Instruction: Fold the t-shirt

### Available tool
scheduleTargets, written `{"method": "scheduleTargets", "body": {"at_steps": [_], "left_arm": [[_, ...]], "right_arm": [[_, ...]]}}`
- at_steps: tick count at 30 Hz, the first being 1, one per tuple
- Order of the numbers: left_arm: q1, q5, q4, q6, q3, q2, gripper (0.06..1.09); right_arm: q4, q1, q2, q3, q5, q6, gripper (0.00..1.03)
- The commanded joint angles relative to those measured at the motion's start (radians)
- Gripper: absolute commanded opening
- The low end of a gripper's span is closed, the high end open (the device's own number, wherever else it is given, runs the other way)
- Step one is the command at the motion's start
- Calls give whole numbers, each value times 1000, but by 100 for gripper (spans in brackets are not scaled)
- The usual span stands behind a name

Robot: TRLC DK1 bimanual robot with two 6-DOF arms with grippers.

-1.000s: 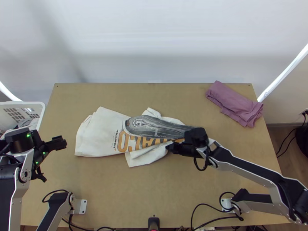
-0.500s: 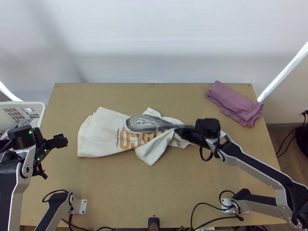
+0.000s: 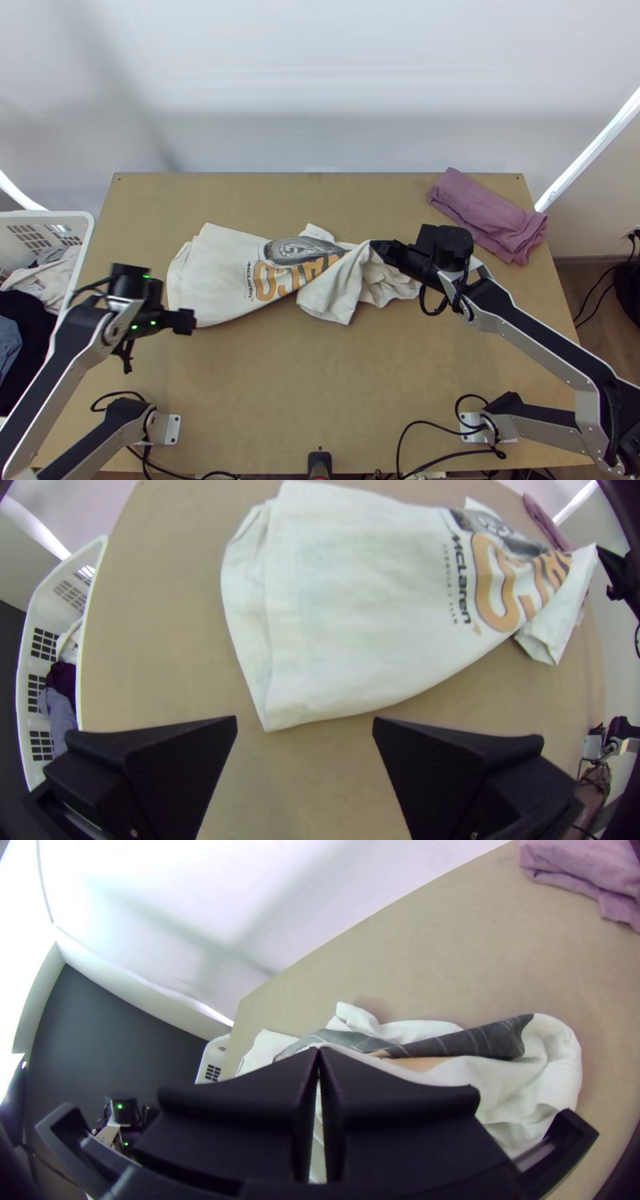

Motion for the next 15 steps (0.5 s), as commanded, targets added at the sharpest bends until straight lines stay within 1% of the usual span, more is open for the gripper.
{"method": "scheduleTargets", "body": {"at_steps": [1,7,12,15], "left_arm": [[-5,-11,31,74,-34,83,105],[38,-68,135,171,-48,193,105],[50,-72,171,209,-54,268,104],[53,-98,135,195,-51,341,93]], "right_arm": [[22,7,12,35,25,-7,3],[22,23,12,38,45,-9,3],[20,24,12,39,49,-7,3],[17,20,6,41,54,-9,3]]}}
